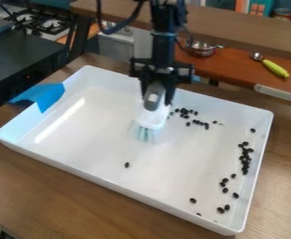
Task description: Sweep into pile
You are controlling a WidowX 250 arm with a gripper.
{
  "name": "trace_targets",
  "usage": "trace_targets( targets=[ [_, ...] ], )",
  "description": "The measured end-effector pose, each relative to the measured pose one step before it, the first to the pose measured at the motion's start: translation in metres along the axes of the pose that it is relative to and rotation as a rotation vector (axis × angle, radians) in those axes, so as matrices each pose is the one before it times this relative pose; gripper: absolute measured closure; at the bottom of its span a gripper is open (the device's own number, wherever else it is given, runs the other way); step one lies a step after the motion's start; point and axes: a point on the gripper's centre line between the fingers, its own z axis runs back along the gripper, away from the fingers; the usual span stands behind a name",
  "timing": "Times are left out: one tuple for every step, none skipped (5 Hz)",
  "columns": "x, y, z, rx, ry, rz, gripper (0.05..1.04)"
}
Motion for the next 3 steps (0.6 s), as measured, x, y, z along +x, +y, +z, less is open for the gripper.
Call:
trace_targets(
  targets=[
    [-0.00150,-0.03115,-0.00327,-0.0283,0.0139,0.0061,0.599],
    [0.00011,-0.02800,-0.00108,-0.0314,0.0046,-0.0143,0.599],
    [-0.00370,-0.02941,-0.00469,-0.0242,0.0062,-0.0342,0.599]
  ],
)
